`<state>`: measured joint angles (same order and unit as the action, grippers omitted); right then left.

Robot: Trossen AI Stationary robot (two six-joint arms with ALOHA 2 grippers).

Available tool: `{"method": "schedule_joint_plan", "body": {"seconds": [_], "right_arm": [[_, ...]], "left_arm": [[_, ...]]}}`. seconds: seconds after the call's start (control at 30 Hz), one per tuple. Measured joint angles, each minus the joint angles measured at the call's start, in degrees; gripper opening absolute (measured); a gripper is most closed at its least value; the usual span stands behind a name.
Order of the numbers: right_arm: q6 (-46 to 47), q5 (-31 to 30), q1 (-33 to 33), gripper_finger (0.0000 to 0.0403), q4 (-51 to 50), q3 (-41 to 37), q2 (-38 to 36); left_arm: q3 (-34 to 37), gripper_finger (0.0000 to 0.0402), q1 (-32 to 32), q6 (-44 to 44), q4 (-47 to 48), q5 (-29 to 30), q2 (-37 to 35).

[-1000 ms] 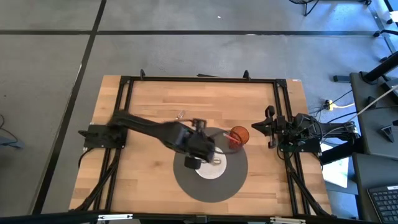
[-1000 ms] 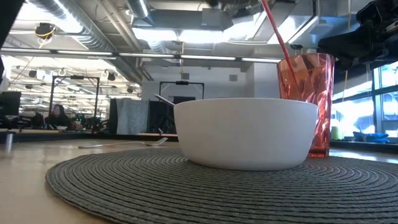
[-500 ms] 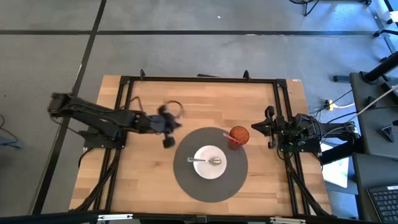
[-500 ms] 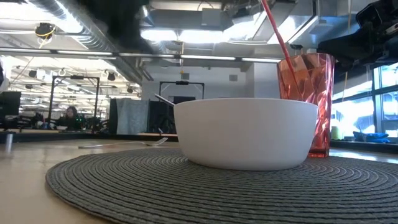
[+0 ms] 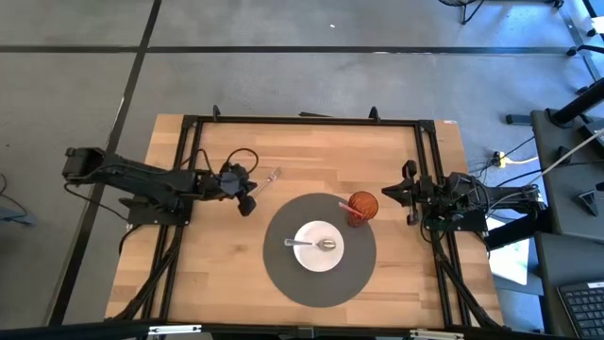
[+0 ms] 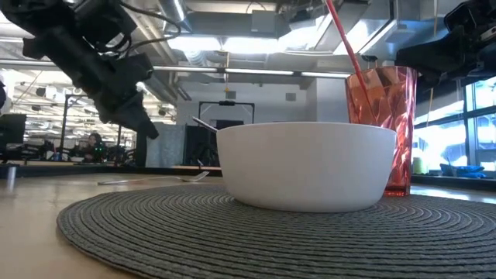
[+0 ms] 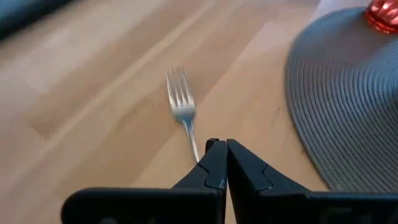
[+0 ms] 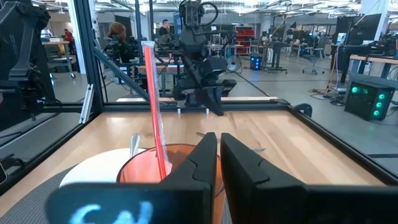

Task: Pick & Place Utensil
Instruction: Put the silver fork into the white bowl on the gray placemat

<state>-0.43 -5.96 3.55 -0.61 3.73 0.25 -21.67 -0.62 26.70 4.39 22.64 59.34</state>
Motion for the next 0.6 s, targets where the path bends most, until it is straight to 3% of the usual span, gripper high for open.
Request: {"method": "schedule_joint_plan", "body": {"seconds": [0.07,0.2,0.27,0.5,0.6], "right_arm": [[0.0,0.0,0.0,0.0023,-0.2,0.0,0.0],[0.0,0.1,0.0,0.0023,-1.2,0.0,0.0],[0.0,0.1,0.0,0.0023,-1.4,0.0,0.0],[-0.3,0.1,0.0,0.0023,-1.4,0.0,0.0],[-1.1,0.1,0.0,0.0023,-1.4,0.0,0.0]], "left_arm": [[0.9,0.0003,0.9,-6.2,-6.3,0.9,0.7],[6.5,0.0002,3.0,-19.2,-31.3,-1.2,-0.6],[8.6,0.0002,3.0,-22.2,-38.3,-2.8,-2.8],[9.3,0.0002,5.2,-23.0,-26.7,-2.0,-20.4],[9.2,0.0002,8.4,-23.3,-20.6,3.0,-28.9]]}}
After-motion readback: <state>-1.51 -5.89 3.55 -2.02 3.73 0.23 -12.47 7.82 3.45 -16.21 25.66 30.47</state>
